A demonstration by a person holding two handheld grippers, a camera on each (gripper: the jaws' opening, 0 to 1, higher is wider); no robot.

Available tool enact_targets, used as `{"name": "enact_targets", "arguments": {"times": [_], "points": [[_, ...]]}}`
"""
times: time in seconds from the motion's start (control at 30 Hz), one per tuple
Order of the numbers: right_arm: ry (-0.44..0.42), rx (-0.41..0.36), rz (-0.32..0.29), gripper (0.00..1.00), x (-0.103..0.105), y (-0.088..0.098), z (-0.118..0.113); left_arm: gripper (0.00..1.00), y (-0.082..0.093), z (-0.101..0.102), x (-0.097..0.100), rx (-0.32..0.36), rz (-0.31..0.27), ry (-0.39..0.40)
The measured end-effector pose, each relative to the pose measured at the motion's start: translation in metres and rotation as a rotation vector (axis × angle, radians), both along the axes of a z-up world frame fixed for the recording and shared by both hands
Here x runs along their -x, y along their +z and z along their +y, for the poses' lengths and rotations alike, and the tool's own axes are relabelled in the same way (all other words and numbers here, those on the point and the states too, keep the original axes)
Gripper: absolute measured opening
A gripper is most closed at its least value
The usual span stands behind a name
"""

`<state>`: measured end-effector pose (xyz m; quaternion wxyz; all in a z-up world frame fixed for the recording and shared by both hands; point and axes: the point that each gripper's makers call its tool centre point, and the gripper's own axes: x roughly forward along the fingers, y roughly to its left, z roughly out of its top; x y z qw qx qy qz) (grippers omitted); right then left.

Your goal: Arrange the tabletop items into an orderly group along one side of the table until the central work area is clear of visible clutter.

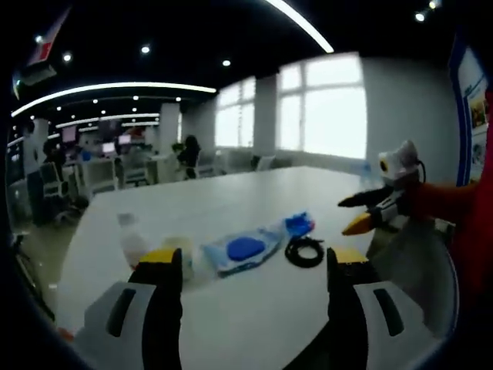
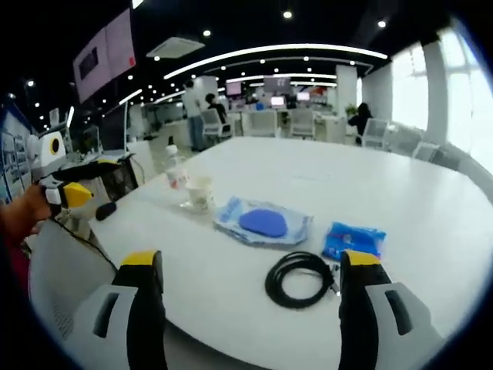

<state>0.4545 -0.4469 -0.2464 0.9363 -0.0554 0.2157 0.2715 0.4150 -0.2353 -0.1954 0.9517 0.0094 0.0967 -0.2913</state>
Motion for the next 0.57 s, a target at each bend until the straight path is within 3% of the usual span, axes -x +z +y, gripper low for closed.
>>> {"name": "enact_targets", "arguments": {"times": [0.17,0.33,0.43,0.53,0.57], "points": [[-0.038,-0.001,-0.019,0.99,-0.004,0.002,-0.006,0.80,-0.009,-0.001,-0.003,-0.040,0.007,0.003],[-0.063,-0.007,-0.022,0.99,-0.006,0.002,-0.011,0.84,-0.009,0.004,-0.008,-0.020,0.009,0.028],[-0.063,0.003,-0.032,0.99,-0.005,0.002,-0.011,0.89,-0.013,0.008,-0.011,-0.042,0.015,0.055],[-0.061,0.014,-0.038,0.99,-0.005,0.002,-0.011,0.94,-0.021,0.017,-0.013,-0.018,0.069,0.103],[-0.060,0.013,-0.038,0.99,-0.005,0.001,-0.011,0.94,-0.029,0.023,-0.012,-0.008,0.126,0.133]]}}
